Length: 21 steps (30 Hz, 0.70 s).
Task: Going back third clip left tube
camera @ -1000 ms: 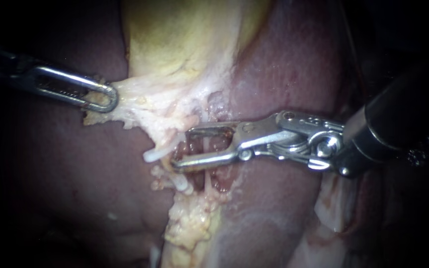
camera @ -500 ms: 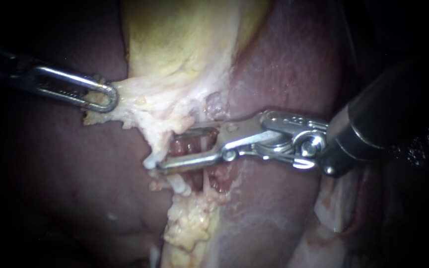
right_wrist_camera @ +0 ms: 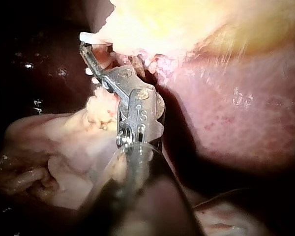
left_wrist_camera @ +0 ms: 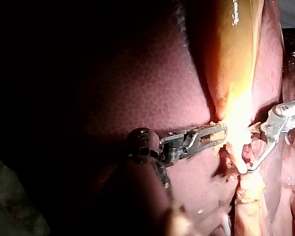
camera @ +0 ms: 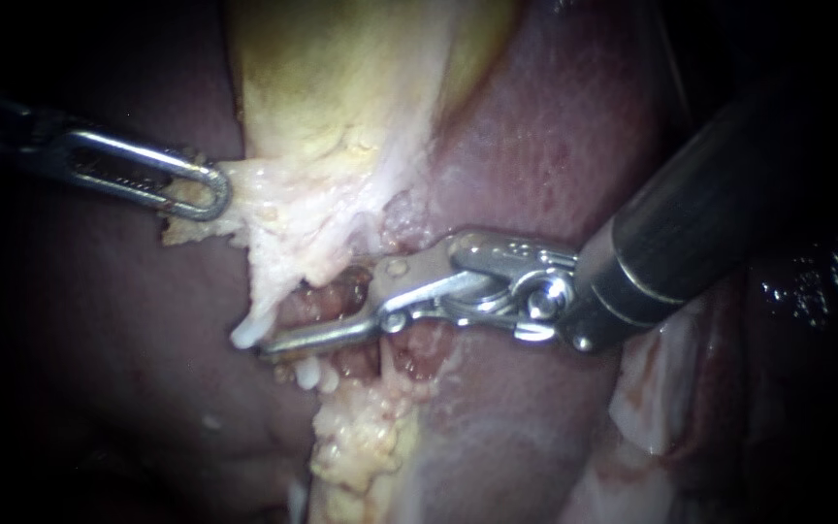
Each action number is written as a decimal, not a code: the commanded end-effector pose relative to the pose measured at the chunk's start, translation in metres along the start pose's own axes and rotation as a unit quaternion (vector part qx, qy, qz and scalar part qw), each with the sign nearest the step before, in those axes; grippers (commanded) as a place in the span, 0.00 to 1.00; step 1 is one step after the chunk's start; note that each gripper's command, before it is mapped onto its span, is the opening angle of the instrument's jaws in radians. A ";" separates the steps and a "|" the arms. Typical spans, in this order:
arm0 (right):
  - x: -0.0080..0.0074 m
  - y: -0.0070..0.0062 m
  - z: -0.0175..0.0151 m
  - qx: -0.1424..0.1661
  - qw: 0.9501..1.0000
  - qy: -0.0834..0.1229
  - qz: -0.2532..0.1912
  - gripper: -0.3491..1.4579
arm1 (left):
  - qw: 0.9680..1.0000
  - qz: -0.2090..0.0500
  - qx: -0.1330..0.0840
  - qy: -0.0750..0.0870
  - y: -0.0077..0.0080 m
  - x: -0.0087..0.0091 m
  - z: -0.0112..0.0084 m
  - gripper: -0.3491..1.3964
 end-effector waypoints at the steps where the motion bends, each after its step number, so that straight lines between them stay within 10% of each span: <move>1: 0.0000 0.0001 0.0000 0.006 1.000 -0.002 -0.001 0.47 | 1.000 0.000 0.000 0.000 0.0000 0.0000 0.0000 0.00; 21: 0.0005 0.0021 -0.0019 0.039 0.997 -0.009 -0.065 0.47 | 1.000 0.000 0.000 0.000 0.0000 0.0000 0.0000 0.00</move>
